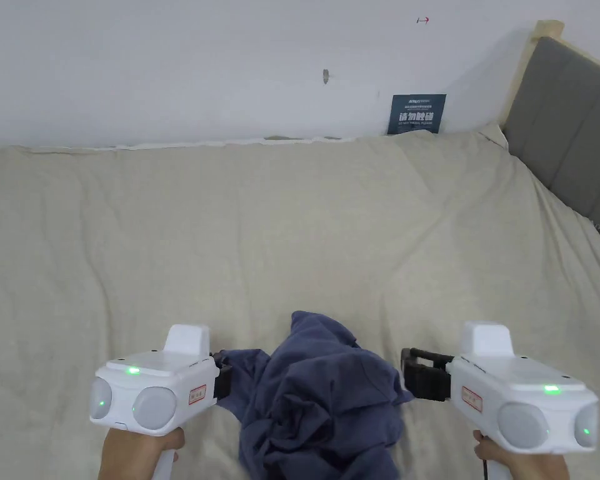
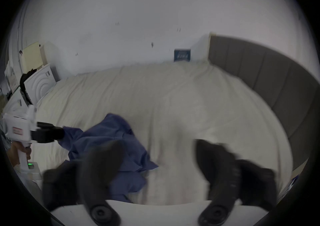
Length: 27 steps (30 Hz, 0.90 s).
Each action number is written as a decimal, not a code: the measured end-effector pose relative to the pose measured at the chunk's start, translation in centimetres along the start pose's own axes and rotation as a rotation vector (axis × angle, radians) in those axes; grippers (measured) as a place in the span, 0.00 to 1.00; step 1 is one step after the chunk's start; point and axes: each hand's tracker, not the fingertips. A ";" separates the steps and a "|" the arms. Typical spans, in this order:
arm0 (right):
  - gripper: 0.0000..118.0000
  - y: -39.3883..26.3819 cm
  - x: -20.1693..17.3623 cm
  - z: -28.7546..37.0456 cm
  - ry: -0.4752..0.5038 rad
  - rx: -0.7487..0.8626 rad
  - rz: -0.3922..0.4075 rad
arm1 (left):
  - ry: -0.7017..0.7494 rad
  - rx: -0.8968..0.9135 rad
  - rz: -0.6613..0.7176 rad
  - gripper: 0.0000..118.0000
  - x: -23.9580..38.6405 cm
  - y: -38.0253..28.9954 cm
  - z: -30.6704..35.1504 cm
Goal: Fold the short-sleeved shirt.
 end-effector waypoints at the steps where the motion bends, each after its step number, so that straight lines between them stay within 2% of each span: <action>1: 0.96 0.1 -0.1 -1.5 0.017 -0.032 -0.013 | -0.005 0.016 -0.008 0.01 0.1 0.1 0.8; 2: 1.00 -0.1 -0.1 -2.8 0.040 -0.035 -0.025 | -0.012 0.028 -0.021 0.01 0.2 0.2 1.5; 4: 1.00 -0.2 -0.6 -5.1 0.041 -0.083 0.020 | -0.012 0.042 -0.030 0.01 0.2 0.4 2.4; 5: 0.96 -0.5 -0.9 -6.4 0.061 -0.109 0.046 | -0.019 0.045 -0.031 0.01 0.2 0.4 2.7; 6: 0.90 -0.9 -0.9 -7.3 0.077 -0.126 0.040 | -0.022 0.045 -0.030 0.01 0.2 0.4 2.9; 7: 0.80 -1.3 -1.0 -8.2 0.090 -0.151 0.029 | -0.021 0.047 -0.029 0.01 0.0 0.4 2.9; 8: 0.60 -1.7 -1.1 -8.9 0.102 -0.192 0.023 | -0.022 0.047 -0.029 0.01 -0.1 0.3 3.0; 10: 0.34 -2.8 -1.6 -9.2 0.164 -0.220 0.007 | -0.024 0.045 -0.020 0.01 -0.4 0.0 3.0; 11: 0.18 -3.1 -1.8 -8.9 0.161 -0.204 0.012 | -0.025 0.040 -0.013 0.01 -0.6 -0.1 2.9; 12: 0.10 -3.3 -2.1 -8.4 0.159 -0.189 0.016 | -0.024 0.036 -0.005 0.01 -0.7 -0.3 3.0; 18: 0.07 -1.0 -3.3 -2.4 0.067 -0.039 0.224 | 0.002 0.056 0.061 0.01 -2.2 -0.7 4.6; 23: 0.07 4.2 -2.1 5.3 0.029 0.156 0.277 | 0.054 0.162 0.139 0.01 -5.0 1.1 8.9; 27: 0.06 9.5 -1.1 10.4 -0.004 0.299 0.280 | 0.132 0.281 0.144 0.01 -7.8 4.7 13.7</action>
